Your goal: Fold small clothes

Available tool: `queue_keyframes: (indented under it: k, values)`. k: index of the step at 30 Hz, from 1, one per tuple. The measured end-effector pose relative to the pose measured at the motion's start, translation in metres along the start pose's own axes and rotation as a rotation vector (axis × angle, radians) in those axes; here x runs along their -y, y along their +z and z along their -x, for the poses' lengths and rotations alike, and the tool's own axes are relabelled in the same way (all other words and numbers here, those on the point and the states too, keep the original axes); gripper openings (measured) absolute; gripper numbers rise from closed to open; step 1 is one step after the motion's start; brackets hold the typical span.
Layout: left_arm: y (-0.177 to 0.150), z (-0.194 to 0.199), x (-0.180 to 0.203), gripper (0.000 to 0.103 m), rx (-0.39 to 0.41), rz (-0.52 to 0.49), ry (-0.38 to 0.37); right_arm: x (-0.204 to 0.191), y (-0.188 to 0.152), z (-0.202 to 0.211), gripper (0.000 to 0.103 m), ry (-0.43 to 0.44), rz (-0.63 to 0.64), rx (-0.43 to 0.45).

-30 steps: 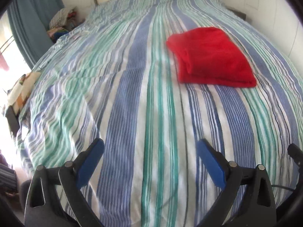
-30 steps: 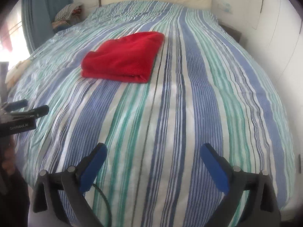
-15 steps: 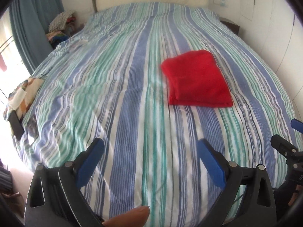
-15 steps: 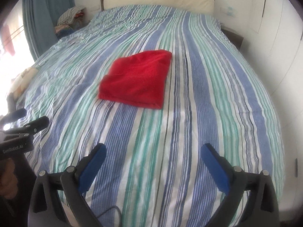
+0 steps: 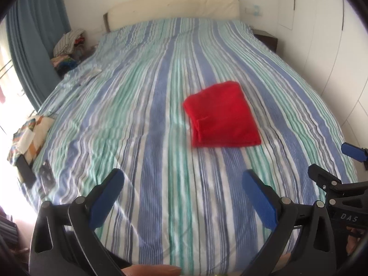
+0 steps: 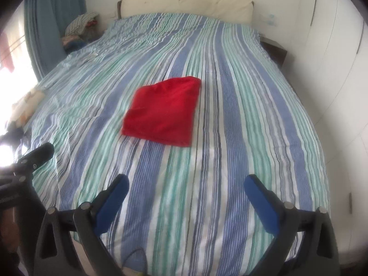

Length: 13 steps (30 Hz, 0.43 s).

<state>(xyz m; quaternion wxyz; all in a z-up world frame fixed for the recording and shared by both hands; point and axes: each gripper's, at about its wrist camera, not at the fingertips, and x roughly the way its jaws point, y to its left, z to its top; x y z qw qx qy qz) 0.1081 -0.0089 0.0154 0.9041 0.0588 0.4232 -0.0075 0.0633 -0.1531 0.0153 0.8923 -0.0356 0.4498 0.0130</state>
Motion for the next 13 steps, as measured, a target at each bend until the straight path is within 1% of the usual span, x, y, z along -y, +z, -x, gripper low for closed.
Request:
queue_keyframes:
  k: [5,9,13]
  values:
    - [-0.0006,0.0012,0.0075,0.102,0.012,-0.019,0.006,0.0002,-0.0039,0.0049,0.099,-0.030,0.013,0.006]
    - [-0.0029,0.0013,0.0071,0.102,0.011,0.011,-0.036,0.0009,-0.0077,0.0074,0.099,-0.043,0.028,0.009]
    - [-0.0024,0.0057,0.0073,0.102,0.040,0.025,0.000,-0.0008,-0.0092,0.0061,0.099,-0.033,0.030,0.009]
